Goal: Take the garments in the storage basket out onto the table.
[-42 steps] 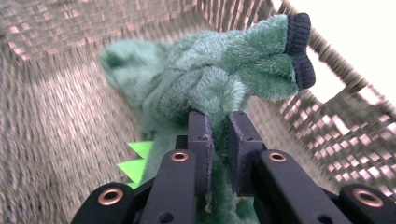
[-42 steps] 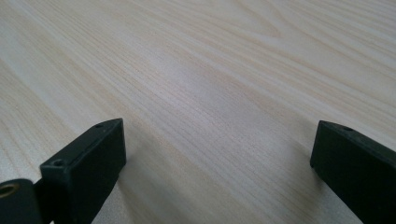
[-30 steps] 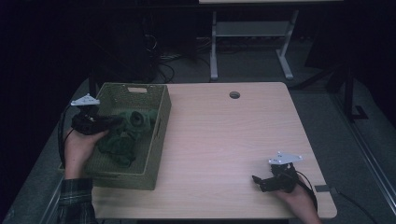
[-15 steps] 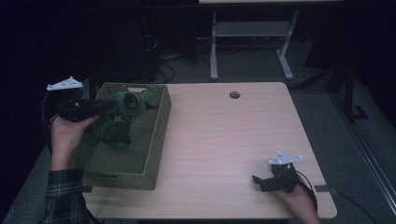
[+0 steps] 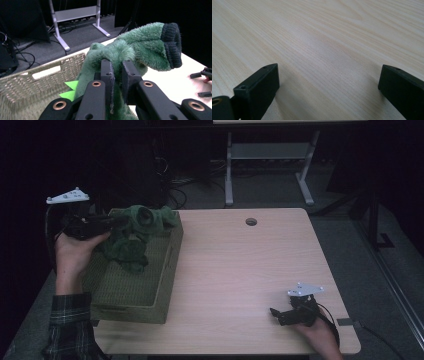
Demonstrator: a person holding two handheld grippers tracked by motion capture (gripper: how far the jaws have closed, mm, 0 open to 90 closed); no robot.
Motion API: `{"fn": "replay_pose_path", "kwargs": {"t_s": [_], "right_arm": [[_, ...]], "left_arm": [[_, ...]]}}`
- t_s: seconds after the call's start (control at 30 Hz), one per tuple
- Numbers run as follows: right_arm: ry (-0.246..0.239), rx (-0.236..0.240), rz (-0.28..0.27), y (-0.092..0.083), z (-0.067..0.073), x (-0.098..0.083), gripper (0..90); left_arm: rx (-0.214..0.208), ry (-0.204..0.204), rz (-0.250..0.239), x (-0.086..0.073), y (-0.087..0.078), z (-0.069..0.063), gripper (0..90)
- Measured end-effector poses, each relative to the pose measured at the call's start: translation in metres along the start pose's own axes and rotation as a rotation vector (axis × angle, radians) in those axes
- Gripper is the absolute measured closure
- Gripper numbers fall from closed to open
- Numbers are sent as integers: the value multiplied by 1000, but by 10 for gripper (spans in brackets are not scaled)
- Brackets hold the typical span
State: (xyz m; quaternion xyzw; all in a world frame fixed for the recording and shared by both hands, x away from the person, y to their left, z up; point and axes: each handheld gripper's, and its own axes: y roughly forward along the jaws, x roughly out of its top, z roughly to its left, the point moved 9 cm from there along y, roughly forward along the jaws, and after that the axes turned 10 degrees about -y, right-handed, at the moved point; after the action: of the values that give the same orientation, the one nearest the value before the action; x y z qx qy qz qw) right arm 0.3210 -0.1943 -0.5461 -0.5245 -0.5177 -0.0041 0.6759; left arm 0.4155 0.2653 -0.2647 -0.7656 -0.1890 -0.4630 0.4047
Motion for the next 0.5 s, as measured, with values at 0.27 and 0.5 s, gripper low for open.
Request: {"fn": "replay_pose_path", "kwargs": {"t_s": [0.27, 0.5], "right_arm": [[0, -1, 0, 0, 0, 0, 33], [2, 0, 0, 0, 0, 0, 33]], "left_arm": [[-42, 32, -10, 13, 14, -27, 811], [-85, 53, -15, 22, 30, -51, 811]]}}
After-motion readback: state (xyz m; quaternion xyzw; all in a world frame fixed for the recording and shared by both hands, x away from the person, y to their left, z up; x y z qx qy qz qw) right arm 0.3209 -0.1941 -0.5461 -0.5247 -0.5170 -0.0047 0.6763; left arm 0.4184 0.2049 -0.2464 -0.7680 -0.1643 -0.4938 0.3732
